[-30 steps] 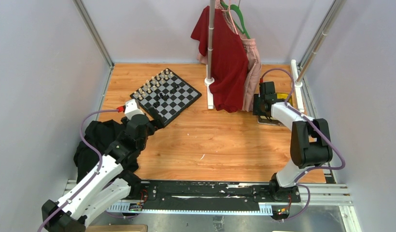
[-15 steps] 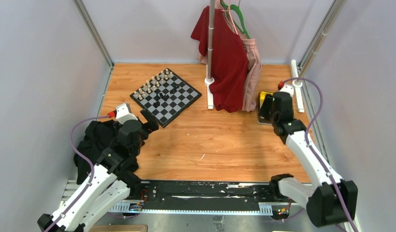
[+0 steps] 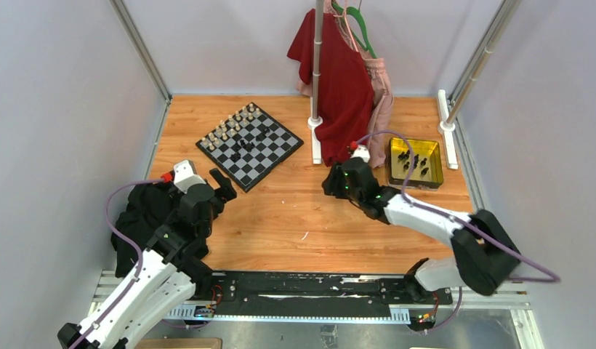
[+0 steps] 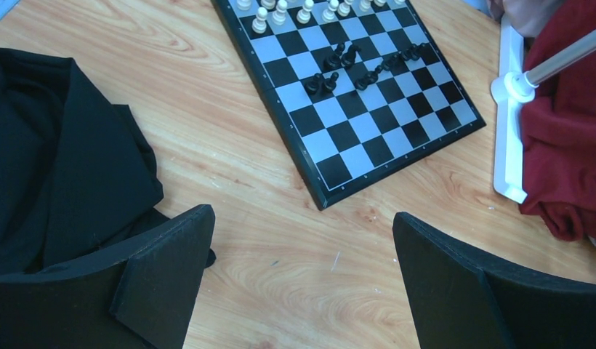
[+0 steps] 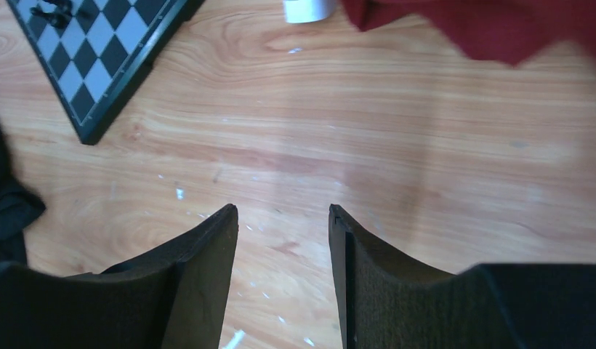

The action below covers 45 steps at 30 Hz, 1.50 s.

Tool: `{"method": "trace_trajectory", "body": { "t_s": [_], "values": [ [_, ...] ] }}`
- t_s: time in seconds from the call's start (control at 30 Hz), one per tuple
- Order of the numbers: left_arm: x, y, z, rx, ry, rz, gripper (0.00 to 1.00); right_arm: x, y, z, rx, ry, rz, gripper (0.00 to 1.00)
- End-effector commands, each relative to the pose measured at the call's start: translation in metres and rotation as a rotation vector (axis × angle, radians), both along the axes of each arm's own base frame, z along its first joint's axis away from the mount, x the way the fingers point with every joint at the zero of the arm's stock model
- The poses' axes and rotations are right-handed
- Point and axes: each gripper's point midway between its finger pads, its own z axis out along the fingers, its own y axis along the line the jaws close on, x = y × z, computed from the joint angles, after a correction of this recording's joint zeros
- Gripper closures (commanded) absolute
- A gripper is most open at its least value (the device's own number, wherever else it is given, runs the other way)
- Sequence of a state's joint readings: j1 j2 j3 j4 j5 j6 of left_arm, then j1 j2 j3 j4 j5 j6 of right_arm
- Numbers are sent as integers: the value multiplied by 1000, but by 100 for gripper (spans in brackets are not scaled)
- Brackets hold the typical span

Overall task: Set up the chess pieces on the board
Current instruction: Move the chessboard to the center of the board.

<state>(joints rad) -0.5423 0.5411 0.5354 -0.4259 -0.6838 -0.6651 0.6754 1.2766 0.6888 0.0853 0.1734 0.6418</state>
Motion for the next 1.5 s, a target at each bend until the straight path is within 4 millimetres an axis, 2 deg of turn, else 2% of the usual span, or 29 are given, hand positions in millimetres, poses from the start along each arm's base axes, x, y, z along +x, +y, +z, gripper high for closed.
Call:
{"method": "trace_trajectory", "body": {
  "t_s": [0.0,0.13,0.27,0.47,0.7,0.87,1.47],
  "values": [
    [3,2,-4,9,-4,30,0,24,67,15,252,-47,28,46],
    [6,-1,-6,9,-1,24,0,37,105,8,395,-54,60,46],
    [7,-2,-7,10,-1,20,0,50,135,3,531,-48,78,44],
    [6,-2,-7,-1,-14,14,0,67,165,-5,624,-70,87,43],
    [3,-1,-7,-7,-20,12,0,80,192,-15,651,-68,95,42],
    [2,-1,-6,-12,-23,7,0,89,202,-26,647,-50,71,42],
    [2,-5,4,-33,-55,-15,0,103,210,-54,576,0,-25,44]
  ]
}}
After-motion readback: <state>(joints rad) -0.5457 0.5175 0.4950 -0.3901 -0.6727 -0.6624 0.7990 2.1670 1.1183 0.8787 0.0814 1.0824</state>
